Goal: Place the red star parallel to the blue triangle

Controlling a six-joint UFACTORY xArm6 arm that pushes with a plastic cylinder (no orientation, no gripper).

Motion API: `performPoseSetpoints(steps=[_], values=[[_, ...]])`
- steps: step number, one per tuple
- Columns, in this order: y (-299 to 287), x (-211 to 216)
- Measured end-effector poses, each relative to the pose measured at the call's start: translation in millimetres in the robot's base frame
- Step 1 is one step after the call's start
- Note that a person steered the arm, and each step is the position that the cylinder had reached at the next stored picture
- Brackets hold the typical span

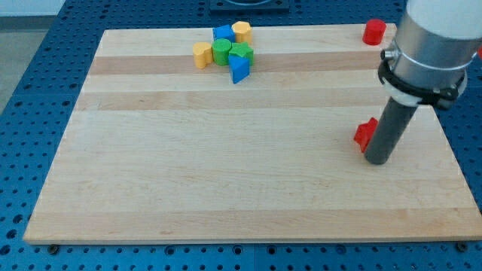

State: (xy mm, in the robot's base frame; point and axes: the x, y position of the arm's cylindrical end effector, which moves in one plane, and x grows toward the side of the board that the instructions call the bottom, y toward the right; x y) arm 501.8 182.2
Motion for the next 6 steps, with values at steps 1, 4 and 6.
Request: performPoseSetpoints(steps=[1,4,6], values=[[4.5,-24.1],[8.5,-96.5],[11.6,-145.1]])
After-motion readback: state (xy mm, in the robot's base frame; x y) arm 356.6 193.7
